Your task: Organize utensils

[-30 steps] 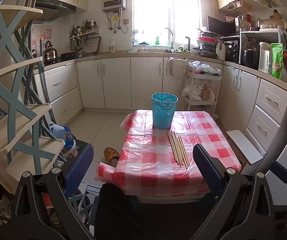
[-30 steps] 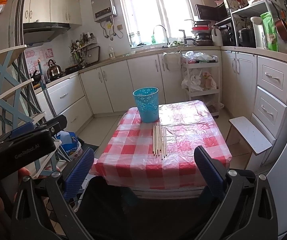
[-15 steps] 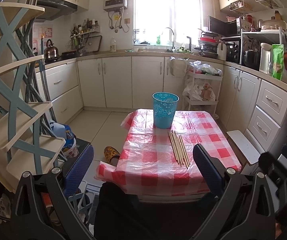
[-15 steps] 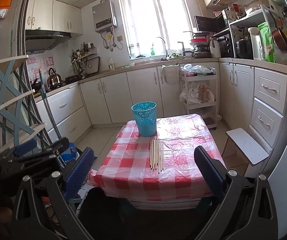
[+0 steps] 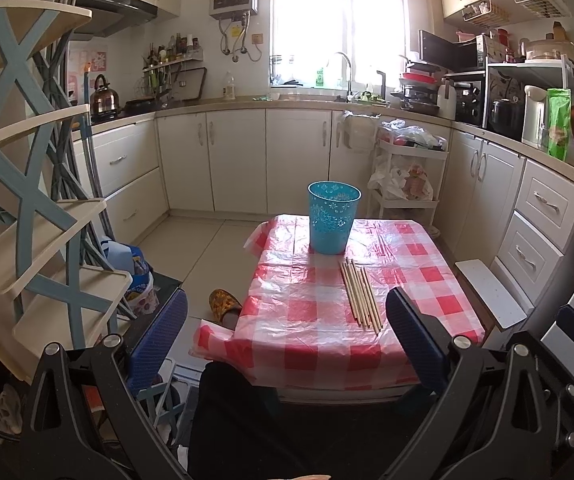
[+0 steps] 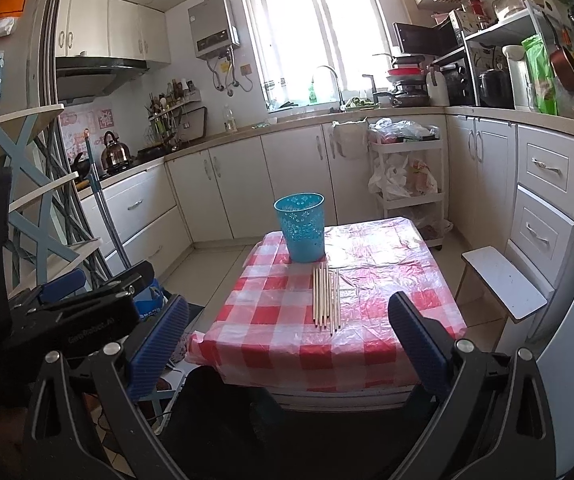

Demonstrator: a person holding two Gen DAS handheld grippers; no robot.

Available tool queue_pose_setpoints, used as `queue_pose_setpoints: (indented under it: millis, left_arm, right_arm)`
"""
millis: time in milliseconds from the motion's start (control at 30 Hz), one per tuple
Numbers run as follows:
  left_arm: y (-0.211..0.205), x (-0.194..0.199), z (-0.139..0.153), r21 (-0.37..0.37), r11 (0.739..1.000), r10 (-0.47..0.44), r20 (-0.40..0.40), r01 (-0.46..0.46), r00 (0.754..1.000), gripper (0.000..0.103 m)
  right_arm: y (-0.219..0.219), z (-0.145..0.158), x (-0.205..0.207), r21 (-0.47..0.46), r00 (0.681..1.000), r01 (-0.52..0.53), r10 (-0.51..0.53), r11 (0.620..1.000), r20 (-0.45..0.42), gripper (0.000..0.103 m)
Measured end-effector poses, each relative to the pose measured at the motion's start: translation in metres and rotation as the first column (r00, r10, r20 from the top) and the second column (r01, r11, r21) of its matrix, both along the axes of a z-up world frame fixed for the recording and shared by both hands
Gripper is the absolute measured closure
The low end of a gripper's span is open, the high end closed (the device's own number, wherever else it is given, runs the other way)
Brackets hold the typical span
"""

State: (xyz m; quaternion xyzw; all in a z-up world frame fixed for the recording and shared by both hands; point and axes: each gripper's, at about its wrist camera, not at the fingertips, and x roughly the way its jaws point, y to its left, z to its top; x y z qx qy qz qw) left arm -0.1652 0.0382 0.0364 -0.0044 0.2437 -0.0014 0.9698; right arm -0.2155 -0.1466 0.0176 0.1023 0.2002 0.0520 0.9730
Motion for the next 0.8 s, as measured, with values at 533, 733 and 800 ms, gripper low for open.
queue_pose_setpoints:
  millis: [533, 733, 800]
  left_arm:
    - [0.002, 0.021, -0.012, 0.008, 1.000, 0.007, -0.042, -0.007, 0.999, 0.008]
    - [0.002, 0.043, -0.024, 0.015, 1.000, 0.009, -0.083, -0.008, 0.997, 0.008]
    - [0.002, 0.052, -0.028, 0.016, 1.000, 0.011, -0.099, -0.009, 0.995, 0.008]
  right_arm:
    - [0.002, -0.012, 0.018, -0.015, 0.999, -0.014, 0.013, 1.000, -0.042, 0.007]
    - [0.001, -0.023, 0.039, -0.019, 0.996, -0.021, 0.020, 1.000, -0.085, 0.007]
    - [0.000, -0.027, 0.048, -0.022, 0.995, -0.020, 0.018, 1.000, -0.098, 0.007]
